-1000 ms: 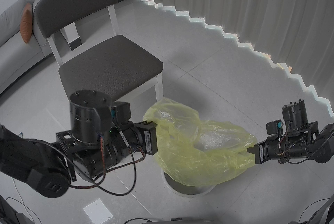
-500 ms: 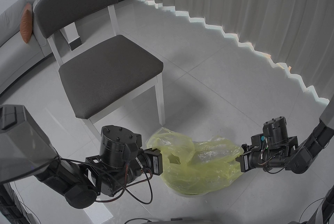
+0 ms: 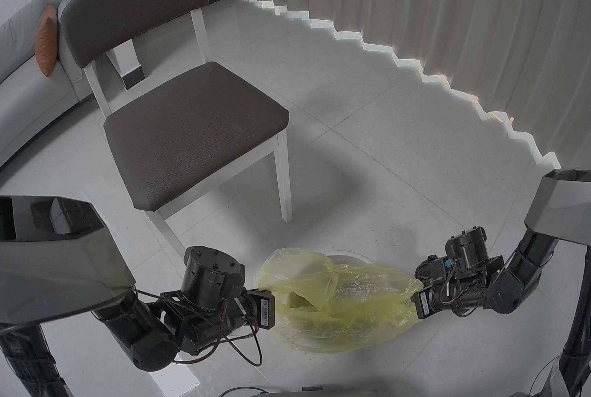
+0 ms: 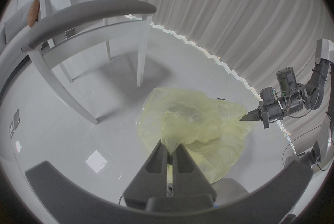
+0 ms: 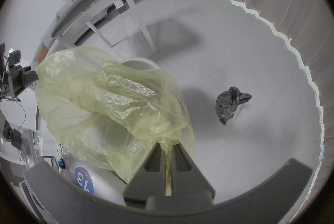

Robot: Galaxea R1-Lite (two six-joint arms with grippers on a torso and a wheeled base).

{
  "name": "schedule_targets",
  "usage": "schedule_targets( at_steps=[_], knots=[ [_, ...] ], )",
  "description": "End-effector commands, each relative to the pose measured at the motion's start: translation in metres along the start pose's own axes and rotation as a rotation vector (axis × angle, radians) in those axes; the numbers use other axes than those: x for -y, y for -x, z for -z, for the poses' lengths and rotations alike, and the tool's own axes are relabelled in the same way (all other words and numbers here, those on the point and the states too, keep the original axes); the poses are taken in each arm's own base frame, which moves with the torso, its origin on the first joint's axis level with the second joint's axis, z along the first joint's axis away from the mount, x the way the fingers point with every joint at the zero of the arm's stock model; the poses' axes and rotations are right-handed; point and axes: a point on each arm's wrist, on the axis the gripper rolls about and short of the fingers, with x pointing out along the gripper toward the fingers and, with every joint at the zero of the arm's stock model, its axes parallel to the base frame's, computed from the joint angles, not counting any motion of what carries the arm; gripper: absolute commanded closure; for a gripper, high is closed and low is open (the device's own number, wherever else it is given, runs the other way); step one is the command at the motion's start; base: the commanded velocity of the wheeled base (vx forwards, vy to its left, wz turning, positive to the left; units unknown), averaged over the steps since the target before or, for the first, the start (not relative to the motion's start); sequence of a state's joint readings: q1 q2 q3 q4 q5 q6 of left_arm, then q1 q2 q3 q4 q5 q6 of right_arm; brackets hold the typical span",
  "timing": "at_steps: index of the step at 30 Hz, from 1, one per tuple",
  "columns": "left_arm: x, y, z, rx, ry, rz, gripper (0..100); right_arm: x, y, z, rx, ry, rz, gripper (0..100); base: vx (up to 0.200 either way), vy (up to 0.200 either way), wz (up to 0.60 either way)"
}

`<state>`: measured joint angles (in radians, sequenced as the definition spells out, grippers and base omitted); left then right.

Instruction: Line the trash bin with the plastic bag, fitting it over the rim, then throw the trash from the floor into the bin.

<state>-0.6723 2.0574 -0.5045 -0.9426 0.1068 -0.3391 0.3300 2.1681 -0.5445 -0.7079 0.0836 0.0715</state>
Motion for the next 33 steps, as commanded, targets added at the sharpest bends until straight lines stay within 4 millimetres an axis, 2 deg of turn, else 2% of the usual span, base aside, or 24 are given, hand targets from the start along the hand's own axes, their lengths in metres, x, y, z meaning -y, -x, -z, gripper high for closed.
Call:
schedule_targets(
  at_steps=[1,3,7,11,16,17,19,21,27,28,30,33],
  knots=[
    [-0.009,-0.006,0.007,-0.033,0.01,-0.026,100,0.003,-0.012,0.008,-0.044,-0.004,0.004,100,0.0,0.0,0.0],
    [-0.01,-0.015,0.015,-0.034,0.009,-0.018,100,0.002,-0.023,0.014,-0.075,0.0,0.003,100,0.0,0.0,0.0],
    [-0.013,-0.031,0.019,-0.005,0.013,-0.013,100,0.003,-0.036,0.01,-0.054,-0.001,0.004,100,0.0,0.0,0.0],
    [-0.015,-0.042,0.029,-0.029,0.011,-0.02,100,0.003,-0.04,0.008,-0.051,0.008,0.002,100,0.0,0.0,0.0],
    [-0.015,-0.05,0.028,0.003,0.015,-0.009,100,0.004,-0.039,0.008,-0.052,0.04,0.004,100,0.0,0.0,0.0],
    [-0.014,-0.05,0.028,0.01,0.015,-0.006,100,0.004,-0.038,0.009,-0.055,0.049,0.004,0,0.0,0.0,0.0],
    [-0.015,-0.05,0.026,0.019,0.015,-0.005,100,0.005,-0.037,0.012,-0.064,0.057,0.005,0,0.0,0.0,0.0],
    [-0.017,-0.048,0.026,0.019,0.02,-0.011,100,0.007,-0.027,0.017,-0.071,0.066,0.014,0,0.0,0.0,0.0],
    [-0.023,-0.05,0.032,-0.001,0.025,-0.029,100,0.011,0.012,0.001,0.027,0.139,0.024,0,0.0,0.0,0.0],
    [-0.023,-0.051,0.032,0.002,0.023,-0.028,0,0.01,0.014,-0.002,0.043,0.148,0.025,0,0.0,0.0,0.0],
    [-0.023,-0.053,0.033,0.012,0.024,-0.024,0,0.009,0.019,-0.014,0.095,0.156,0.024,0,0.0,0.0,0.0],
    [-0.023,-0.054,0.035,0.025,0.023,-0.02,0,0.005,0.017,-0.028,0.142,0.169,0.016,0,0.0,0.0,0.0]
  ],
)
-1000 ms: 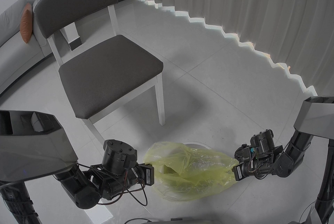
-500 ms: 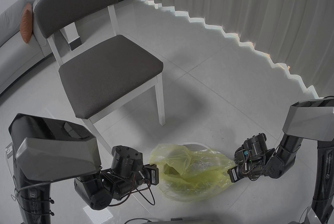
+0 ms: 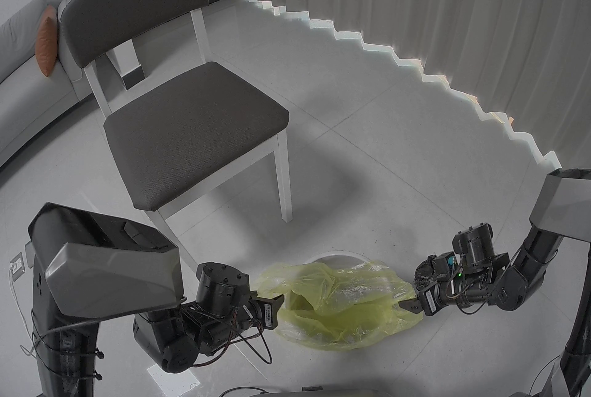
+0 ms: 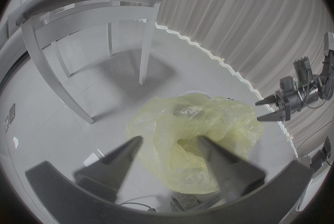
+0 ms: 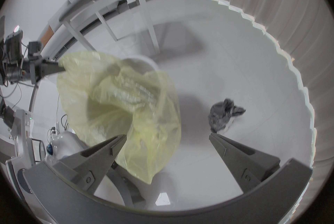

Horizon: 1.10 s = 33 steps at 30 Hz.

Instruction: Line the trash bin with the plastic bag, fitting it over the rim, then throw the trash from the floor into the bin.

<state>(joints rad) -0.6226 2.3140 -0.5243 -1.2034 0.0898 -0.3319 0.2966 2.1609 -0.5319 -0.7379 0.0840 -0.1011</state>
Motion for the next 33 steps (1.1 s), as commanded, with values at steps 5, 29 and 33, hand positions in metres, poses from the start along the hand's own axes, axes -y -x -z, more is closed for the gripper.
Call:
schedule_targets(
  at_steps=[5,29,33],
  knots=[
    [-0.003,-0.001,0.004,0.014,0.003,-0.008,0,-0.02,-0.005,-0.038,0.137,0.073,-0.069,0,0.0,0.0,0.0],
    [-0.006,0.019,-0.008,0.085,0.012,-0.006,0,-0.027,-0.06,-0.044,0.11,0.165,-0.077,100,0.0,0.0,0.0],
    [-0.006,0.021,-0.01,0.094,0.013,-0.004,0,-0.022,-0.051,-0.06,0.169,0.156,-0.061,100,0.0,0.0,0.0]
  ],
)
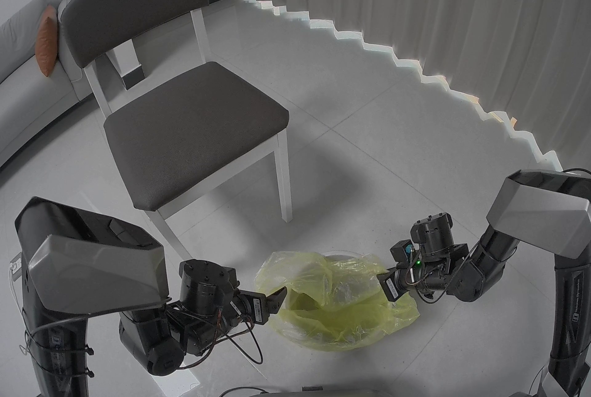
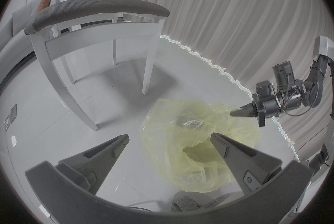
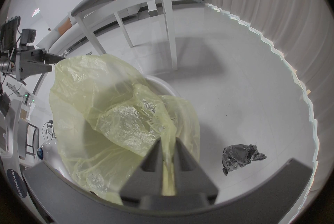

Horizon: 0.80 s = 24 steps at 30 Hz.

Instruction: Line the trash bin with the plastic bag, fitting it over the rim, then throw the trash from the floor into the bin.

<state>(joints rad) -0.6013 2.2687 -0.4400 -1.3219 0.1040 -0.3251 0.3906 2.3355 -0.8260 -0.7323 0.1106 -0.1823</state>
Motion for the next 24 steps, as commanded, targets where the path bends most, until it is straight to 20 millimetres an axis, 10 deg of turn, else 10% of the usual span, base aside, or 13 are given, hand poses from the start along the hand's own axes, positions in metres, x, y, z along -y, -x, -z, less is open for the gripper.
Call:
schedule_targets(
  at_steps=[1,14,24],
  knots=[
    [0.001,0.002,-0.003,0.011,0.001,0.002,0,0.009,0.008,-0.018,0.062,-0.007,0.024,100,0.0,0.0,0.0],
    [0.0,0.005,-0.005,0.018,0.003,-0.005,0,0.04,0.011,-0.063,0.14,-0.049,0.075,100,0.0,0.0,0.0],
    [-0.009,-0.007,-0.007,0.029,0.018,-0.032,0,0.05,-0.029,-0.051,0.081,-0.068,0.076,100,0.0,0.0,0.0]
  ],
)
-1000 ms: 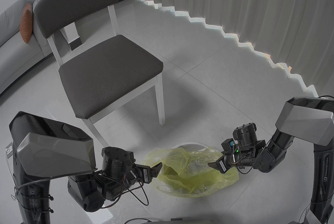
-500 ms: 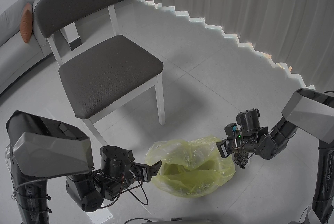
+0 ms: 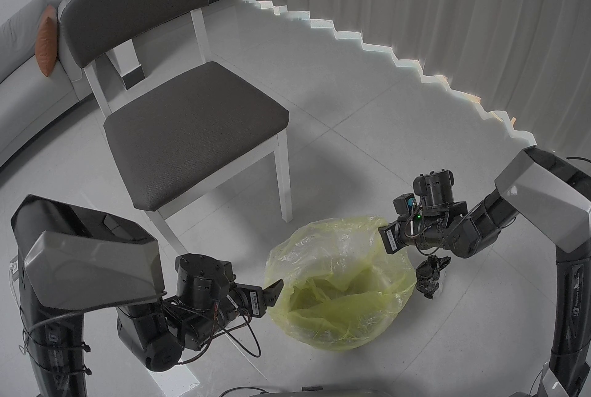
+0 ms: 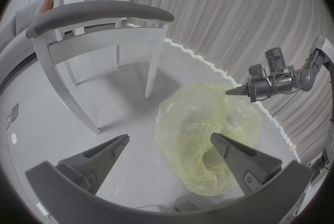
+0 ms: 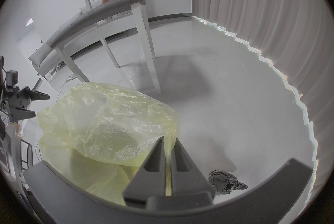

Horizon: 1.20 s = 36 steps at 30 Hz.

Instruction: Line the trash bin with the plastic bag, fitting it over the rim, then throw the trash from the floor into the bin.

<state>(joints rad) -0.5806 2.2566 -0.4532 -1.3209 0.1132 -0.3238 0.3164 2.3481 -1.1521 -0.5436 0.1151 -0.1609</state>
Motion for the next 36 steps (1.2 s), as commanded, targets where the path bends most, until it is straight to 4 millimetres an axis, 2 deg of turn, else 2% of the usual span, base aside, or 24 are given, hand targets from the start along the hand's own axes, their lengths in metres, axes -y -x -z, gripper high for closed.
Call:
schedule_targets(
  at_steps=[1,7,10,13,14,18,24,28,36],
  knots=[
    [-0.005,-0.008,0.002,-0.003,0.008,-0.016,0,0.005,-0.022,0.017,-0.044,-0.013,0.004,100,0.0,0.0,0.0],
    [-0.011,-0.026,0.003,0.006,0.019,-0.032,0,0.011,-0.03,0.029,-0.127,-0.025,0.006,100,0.0,0.0,0.0],
    [-0.012,-0.029,0.004,0.008,0.02,-0.034,0,0.011,-0.03,0.029,-0.137,-0.025,0.004,100,0.0,0.0,0.0],
    [-0.015,-0.044,0.007,0.009,0.022,-0.041,0,0.011,-0.027,0.026,-0.149,-0.025,0.016,100,0.0,0.0,0.0],
    [-0.015,-0.046,0.007,0.01,0.021,-0.04,0,0.011,-0.025,0.024,-0.156,-0.022,0.022,0,0.0,0.0,0.0],
    [-0.016,-0.051,0.011,0.002,0.02,-0.045,0,0.009,-0.018,0.014,-0.135,-0.025,0.03,0,0.0,0.0,0.0],
    [-0.019,-0.052,0.012,0.002,0.024,-0.047,0,0.013,0.009,0.001,-0.112,-0.03,0.063,0,0.0,0.0,0.0],
    [-0.019,-0.053,0.013,-0.003,0.025,-0.045,0,0.022,0.024,0.02,-0.174,-0.057,0.079,0,0.0,0.0,0.0],
    [-0.025,-0.065,0.023,-0.023,0.023,-0.06,0,0.021,0.035,0.062,-0.308,-0.079,0.07,0,0.0,0.0,0.0]
  ],
)
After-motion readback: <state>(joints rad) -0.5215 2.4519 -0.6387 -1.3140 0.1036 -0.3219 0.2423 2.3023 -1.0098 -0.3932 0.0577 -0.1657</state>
